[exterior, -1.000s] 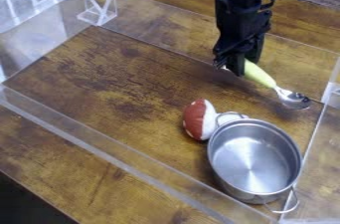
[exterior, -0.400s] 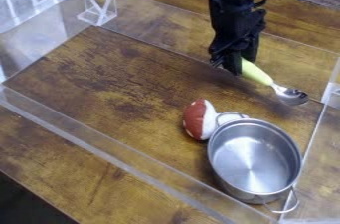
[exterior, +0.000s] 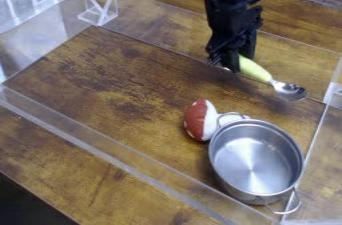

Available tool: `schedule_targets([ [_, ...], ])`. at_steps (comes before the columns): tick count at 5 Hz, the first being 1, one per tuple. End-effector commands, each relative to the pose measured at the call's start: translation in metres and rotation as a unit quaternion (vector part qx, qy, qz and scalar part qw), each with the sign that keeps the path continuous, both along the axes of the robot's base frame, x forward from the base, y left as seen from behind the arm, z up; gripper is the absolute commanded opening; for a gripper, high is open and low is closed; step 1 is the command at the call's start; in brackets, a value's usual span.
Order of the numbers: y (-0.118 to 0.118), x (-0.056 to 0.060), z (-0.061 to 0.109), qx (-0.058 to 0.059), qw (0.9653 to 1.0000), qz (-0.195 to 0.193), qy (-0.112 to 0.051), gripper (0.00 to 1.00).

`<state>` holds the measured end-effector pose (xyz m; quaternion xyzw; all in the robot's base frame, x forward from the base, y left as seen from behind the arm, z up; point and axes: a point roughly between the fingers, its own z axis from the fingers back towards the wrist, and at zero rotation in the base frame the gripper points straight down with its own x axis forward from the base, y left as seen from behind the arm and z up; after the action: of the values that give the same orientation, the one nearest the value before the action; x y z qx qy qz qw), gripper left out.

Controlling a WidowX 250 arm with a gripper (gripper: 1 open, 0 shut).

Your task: Move the green spoon to the left

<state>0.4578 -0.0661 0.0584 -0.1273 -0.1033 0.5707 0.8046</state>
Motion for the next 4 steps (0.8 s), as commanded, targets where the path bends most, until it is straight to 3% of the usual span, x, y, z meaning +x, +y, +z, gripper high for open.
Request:
schedule_targets([
  [1,0.006,0.006,0.040,-0.012,0.9984,0.005,-0.054,0.00],
  [4,0.009,0.008,0.055,-0.030,0.9975,-0.004,-0.064,0.00],
])
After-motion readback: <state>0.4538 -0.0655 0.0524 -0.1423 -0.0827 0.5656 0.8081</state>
